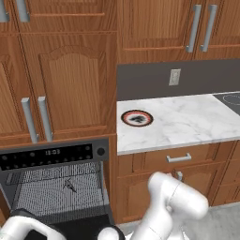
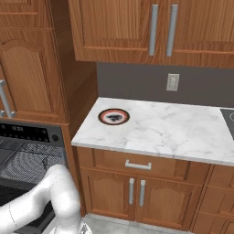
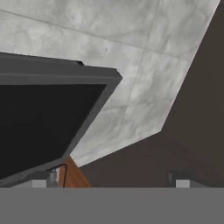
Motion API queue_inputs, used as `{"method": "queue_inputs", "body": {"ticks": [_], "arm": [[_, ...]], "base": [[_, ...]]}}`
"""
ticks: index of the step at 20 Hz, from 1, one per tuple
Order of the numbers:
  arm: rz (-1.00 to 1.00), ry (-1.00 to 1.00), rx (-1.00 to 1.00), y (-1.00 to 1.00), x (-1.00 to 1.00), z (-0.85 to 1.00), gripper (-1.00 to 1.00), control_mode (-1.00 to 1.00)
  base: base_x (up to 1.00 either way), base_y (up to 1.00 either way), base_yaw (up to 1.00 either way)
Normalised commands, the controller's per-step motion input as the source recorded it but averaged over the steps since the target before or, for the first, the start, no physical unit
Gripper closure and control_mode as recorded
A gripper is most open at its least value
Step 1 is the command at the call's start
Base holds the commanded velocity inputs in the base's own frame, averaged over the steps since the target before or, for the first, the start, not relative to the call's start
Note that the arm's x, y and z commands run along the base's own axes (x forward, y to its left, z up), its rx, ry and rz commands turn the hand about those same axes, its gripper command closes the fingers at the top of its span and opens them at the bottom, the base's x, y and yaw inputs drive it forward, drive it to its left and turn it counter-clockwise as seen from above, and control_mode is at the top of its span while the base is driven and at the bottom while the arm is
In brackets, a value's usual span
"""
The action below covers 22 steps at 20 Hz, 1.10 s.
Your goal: Take the fish from the oven and place it on the plate on the counter.
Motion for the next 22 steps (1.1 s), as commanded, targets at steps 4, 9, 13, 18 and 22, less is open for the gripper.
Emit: {"method": "queue_inputs", "body": {"ticks": [4,9,13,18,22], "arm": [[-0.32,0.01,0.00,-0.37,-0.06,0.82,-1.00,-1.00],[-0.52,0.04,0.15,-0.54,0.00,0.76,-1.00,-1.00],[-0.76,0.19,0.36,-0.60,-0.01,0.23,-1.00,-1.00],[-0.75,0.21,0.46,-0.35,-0.31,0.00,-1.00,-1.00],[-0.65,0.15,0.35,-0.20,-0.44,0.00,-1.00,-1.00]], "base": [[0.00,0.00,0.00],[0.00,0.00,0.00],[0.00,0.00,0.00],[0.00,0.00,0.00],[0.00,0.00,0.00]]}}
